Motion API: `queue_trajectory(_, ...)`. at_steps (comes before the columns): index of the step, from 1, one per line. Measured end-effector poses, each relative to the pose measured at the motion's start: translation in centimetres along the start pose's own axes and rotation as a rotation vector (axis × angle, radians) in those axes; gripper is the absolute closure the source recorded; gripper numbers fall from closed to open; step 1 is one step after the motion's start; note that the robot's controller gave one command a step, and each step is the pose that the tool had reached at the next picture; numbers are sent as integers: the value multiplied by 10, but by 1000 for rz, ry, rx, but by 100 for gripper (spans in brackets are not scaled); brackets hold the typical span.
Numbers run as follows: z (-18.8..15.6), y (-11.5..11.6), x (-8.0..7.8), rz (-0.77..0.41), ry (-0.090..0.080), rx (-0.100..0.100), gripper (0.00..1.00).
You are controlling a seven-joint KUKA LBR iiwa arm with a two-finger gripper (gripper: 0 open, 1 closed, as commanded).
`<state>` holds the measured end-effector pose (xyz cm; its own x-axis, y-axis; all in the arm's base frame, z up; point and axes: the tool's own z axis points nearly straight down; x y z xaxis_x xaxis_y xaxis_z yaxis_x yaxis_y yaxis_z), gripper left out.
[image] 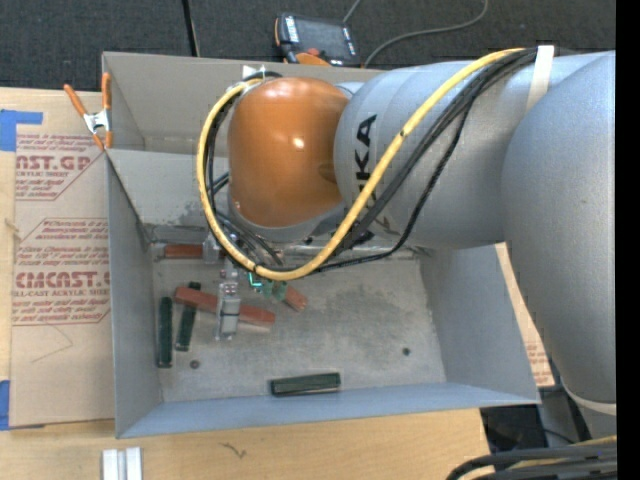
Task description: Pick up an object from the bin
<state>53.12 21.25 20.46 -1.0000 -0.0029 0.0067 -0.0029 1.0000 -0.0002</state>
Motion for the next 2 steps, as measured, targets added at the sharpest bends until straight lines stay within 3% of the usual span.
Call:
queue_trajectory(1,139,-61,-41,-164,-2,1,0)
queue_trajectory(2,135,-59,-42,-165,-7,-1,100)
